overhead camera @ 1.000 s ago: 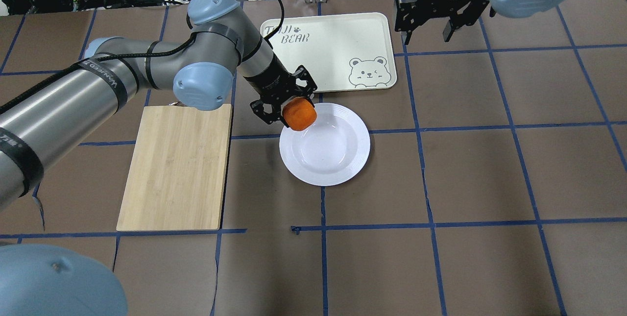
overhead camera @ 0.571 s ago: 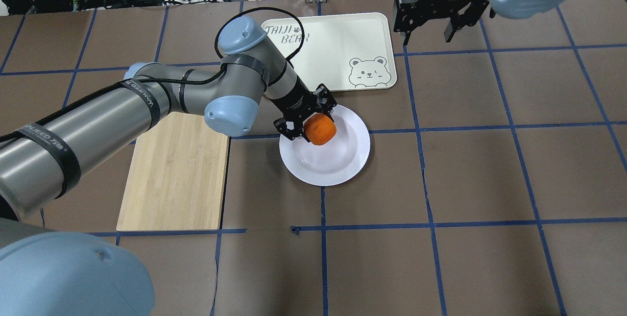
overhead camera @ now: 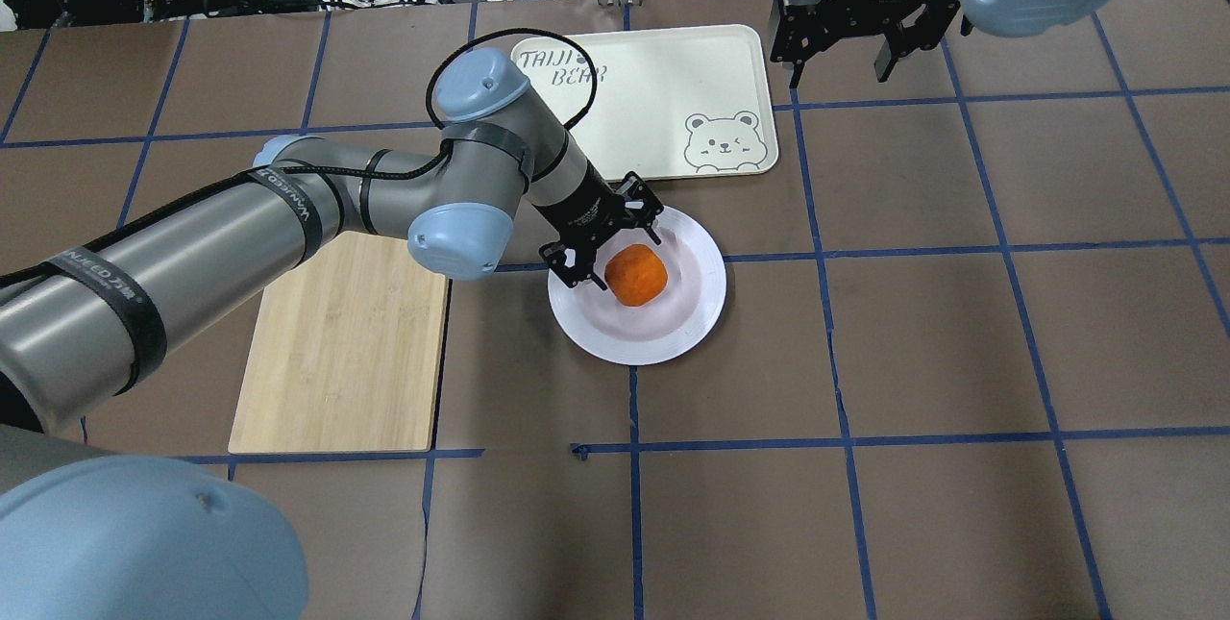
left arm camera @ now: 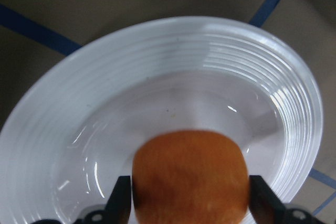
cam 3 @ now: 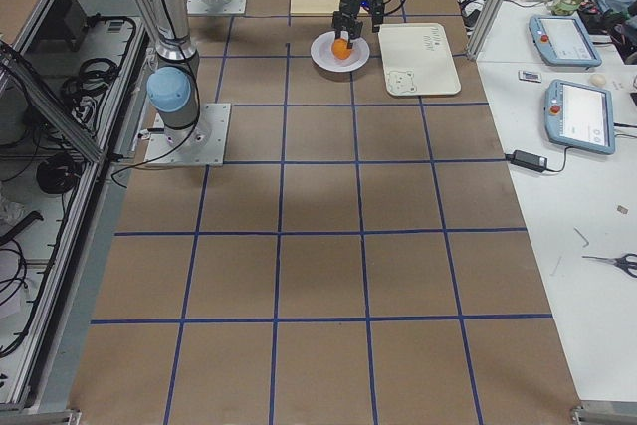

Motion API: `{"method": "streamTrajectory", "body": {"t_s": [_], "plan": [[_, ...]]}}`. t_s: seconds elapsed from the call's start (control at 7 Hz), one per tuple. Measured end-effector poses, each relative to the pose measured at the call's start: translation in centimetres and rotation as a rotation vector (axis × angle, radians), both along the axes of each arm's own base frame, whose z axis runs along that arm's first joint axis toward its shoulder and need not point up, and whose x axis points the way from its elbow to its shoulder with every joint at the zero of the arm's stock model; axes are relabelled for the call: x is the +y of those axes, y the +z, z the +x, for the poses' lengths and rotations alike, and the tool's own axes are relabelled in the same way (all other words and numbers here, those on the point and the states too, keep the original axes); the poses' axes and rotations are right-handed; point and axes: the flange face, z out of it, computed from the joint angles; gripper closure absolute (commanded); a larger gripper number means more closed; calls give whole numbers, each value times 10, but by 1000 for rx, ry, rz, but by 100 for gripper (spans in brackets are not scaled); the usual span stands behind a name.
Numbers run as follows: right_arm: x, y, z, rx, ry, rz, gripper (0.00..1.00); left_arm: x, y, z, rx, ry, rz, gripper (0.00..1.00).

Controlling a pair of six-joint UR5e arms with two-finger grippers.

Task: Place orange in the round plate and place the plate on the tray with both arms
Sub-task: 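Open the left gripper and lift it away while the right gripper moves toward the plate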

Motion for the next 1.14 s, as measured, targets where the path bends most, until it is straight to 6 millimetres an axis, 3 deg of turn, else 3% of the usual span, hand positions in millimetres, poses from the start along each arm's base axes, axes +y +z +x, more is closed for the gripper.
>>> {"method": "streamTrajectory", "body": {"t_s": [0.14,0.29,0.57,0.86,1.14], "plan": [[0,0,0,-1,0,-3,3,-3,15,3,4,3,-26,0],[-3,0,-1,-2,-1,-18,3,-9,31,9,-11,2,-55,0],[-25,-20,1,-40,-3,-46,0,-31,66,47,-97,-85,-129,0],[-61,-82,11,-127,-24,-11,0,-52,123,109,-224,-239,-186,0],[-76,-144,23,-236,-48,84,0,-48,174,169,-358,-346,-181,0]]}}
